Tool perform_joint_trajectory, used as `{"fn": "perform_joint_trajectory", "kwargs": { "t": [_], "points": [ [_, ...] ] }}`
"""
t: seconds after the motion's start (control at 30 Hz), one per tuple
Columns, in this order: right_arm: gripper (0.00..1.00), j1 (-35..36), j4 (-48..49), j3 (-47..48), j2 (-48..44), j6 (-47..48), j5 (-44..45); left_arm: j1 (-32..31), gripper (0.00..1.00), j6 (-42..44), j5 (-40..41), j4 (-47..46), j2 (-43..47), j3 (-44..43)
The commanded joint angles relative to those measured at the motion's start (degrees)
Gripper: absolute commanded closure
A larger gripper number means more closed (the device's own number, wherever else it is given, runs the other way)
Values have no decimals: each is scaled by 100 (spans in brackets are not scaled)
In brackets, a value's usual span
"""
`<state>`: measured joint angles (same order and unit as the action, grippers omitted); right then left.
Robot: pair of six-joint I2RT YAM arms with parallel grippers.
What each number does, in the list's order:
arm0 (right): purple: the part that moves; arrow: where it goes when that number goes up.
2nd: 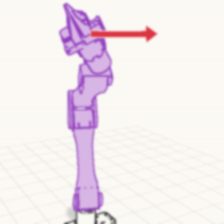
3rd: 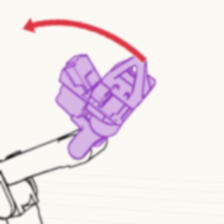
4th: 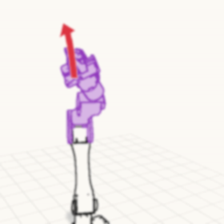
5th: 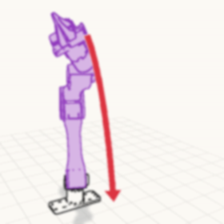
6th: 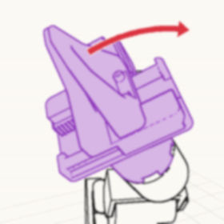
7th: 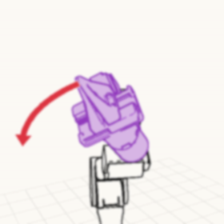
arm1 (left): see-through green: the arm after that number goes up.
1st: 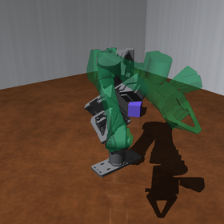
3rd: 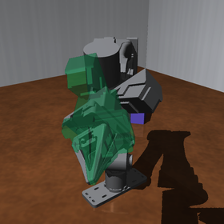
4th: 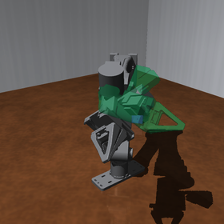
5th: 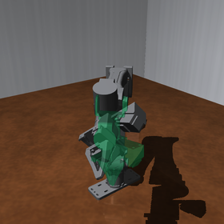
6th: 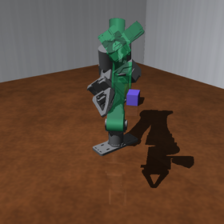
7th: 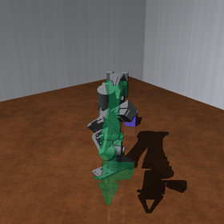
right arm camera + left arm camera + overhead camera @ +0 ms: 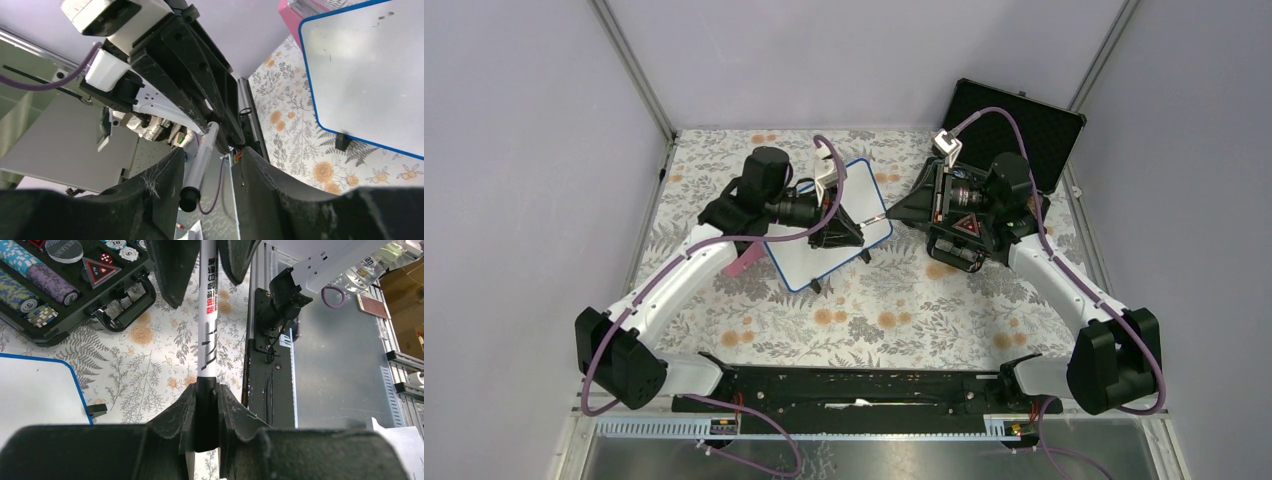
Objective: Write a sentence on the whiteboard
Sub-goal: Pass from the right arm to the left, then pass from the left arm to the right
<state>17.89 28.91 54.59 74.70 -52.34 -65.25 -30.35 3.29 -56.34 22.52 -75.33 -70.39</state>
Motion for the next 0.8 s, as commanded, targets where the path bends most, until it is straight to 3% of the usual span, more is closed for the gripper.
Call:
{"fn": "perform_joint_trajectory", "kwargs": {
  "t": [0.0, 0.37, 0.67, 0.77],
  "points": [
    [49, 25, 647, 29, -40, -408, -80, -6, 100, -171, -226, -415, -77, -49],
    [60, 131, -1410, 508, -90, 1314, -156, -221, 100, 509, 57, 154, -208, -114],
    [66, 360, -2031, 662, -34, 1784, -233, -371, 100, 733, 260, 359, -272, -205],
    [63, 362, -2303, 707, -51, 2019, -252, -364, 100, 805, 265, 435, -260, -239]
  ]
}}
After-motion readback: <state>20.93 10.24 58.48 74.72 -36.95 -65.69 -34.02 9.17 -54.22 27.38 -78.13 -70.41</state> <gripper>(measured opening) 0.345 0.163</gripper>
